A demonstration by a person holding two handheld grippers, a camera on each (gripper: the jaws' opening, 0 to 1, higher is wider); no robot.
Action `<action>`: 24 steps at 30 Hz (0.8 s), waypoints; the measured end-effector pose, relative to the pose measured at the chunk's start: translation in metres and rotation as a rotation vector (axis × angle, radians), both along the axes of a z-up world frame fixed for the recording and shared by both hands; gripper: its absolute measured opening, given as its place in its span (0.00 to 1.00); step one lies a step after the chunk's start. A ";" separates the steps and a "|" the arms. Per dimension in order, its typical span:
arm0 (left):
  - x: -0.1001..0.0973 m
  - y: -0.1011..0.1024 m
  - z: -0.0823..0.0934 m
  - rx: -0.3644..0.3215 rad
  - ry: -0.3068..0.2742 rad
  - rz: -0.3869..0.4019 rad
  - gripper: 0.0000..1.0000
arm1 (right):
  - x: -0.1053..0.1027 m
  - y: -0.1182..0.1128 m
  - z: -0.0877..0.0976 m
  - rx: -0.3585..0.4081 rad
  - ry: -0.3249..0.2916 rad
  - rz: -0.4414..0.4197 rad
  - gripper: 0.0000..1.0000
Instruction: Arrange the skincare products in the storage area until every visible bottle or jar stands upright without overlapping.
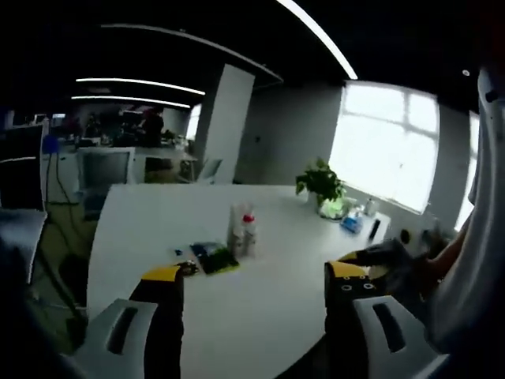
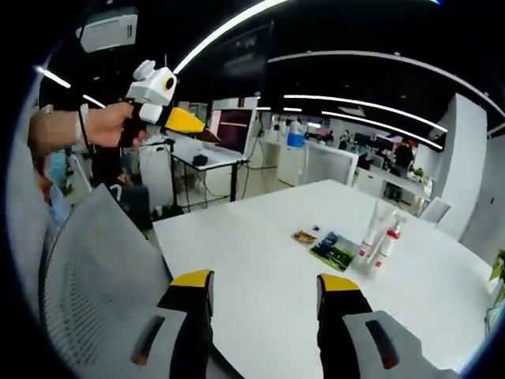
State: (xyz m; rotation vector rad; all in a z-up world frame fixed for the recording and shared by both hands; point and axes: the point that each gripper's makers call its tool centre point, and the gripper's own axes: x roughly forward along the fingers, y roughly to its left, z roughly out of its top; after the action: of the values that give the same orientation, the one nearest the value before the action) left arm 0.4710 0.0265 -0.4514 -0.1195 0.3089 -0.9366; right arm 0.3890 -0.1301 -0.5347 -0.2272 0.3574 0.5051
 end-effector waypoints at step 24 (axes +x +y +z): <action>-0.011 -0.021 -0.054 0.171 -0.277 0.050 0.99 | -0.007 0.025 0.029 0.135 -0.121 0.052 0.82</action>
State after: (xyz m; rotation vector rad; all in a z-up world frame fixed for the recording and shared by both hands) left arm 0.4599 0.0052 -0.5055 0.1580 0.1274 -0.8608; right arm 0.3824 -0.1055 -0.5056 -0.1360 0.1991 0.5615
